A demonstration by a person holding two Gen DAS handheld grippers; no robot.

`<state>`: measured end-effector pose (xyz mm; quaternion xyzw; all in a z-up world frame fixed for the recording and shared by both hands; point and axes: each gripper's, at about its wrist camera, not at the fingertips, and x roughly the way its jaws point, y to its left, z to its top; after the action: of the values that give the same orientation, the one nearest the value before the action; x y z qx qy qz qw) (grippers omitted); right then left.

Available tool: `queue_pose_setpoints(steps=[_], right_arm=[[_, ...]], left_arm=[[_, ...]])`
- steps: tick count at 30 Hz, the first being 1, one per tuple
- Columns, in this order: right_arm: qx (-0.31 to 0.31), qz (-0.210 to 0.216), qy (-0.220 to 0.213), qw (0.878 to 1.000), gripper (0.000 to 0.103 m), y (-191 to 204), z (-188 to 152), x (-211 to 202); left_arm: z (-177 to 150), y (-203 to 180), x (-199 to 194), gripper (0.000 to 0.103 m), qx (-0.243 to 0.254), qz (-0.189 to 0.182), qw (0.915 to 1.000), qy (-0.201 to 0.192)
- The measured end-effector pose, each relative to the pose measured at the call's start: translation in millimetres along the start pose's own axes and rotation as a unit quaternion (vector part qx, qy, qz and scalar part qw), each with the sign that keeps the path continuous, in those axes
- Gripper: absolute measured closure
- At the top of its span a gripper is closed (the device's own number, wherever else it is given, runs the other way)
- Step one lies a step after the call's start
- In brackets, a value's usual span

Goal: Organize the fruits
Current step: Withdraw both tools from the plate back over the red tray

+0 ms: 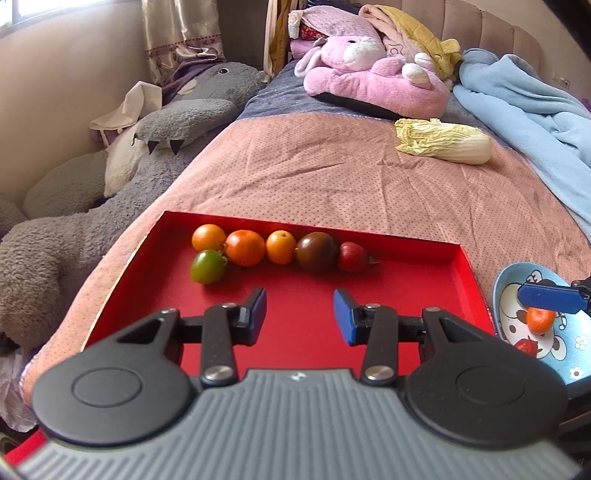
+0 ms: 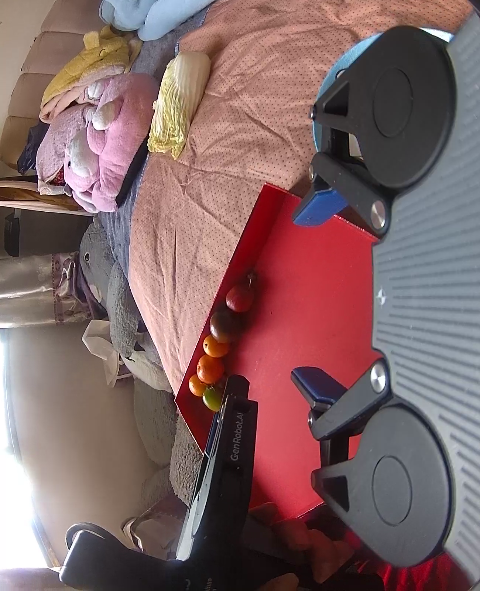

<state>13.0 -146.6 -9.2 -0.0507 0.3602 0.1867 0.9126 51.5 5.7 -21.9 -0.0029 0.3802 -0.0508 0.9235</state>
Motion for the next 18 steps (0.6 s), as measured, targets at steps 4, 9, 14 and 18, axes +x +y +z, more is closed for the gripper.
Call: queue_pose_setpoints(steps=[4,9,14,18], right_arm=[[-0.004,0.011,0.002,1.0,0.016,9.9,4.3,11.9],[-0.004,0.016,0.001,1.0,0.016,16.8,10.6,24.3],[-0.001,0.02,0.002,1.0,0.016,17.6,15.1,33.9],[-0.004,0.022,0.007,1.0,0.016,19.1,16.4,43.0]], left_arm=[[-0.2,14.7,3.5,0.06,-0.004,0.014,0.9999,0.004],[2.7,30.7,7.2,0.06,-0.002,0.031,0.9995,0.001],[0.2,45.6,13.0,0.06,-0.012,0.039,0.9991,0.01],[2.4,48.2,17.6,0.06,-0.015,0.039,0.9991,0.009]])
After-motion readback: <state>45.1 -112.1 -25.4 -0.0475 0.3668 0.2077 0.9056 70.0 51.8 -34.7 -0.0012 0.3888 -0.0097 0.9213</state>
